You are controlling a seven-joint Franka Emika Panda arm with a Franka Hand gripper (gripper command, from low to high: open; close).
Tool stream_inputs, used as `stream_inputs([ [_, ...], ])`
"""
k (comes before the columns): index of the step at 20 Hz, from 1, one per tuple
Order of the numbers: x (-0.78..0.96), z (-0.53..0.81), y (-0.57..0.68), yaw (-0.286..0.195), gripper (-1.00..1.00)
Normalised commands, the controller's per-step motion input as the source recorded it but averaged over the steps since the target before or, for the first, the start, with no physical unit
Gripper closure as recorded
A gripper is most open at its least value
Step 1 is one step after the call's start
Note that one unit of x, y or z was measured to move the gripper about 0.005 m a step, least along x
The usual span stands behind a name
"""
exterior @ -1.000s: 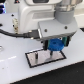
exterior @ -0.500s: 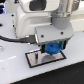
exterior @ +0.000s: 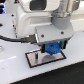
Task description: Insert the blue gear onto the right peg, followed by the red gear
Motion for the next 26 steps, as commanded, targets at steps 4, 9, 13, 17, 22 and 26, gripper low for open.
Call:
stream_inputs([
  [4, 0.04, 0.19, 0.06, 0.000, 1.00],
  [9, 0.22, 0.17, 0.03, 0.000, 1.00],
  [13, 0.25, 0.07, 0.00, 0.000, 1.00],
  [17, 0.28, -0.03, -0.04, 0.000, 1.00],
  [22, 0.24, -0.07, -0.02, 0.000, 1.00],
  [26, 0.18, -0.23, 0.01, 0.000, 1.00],
])
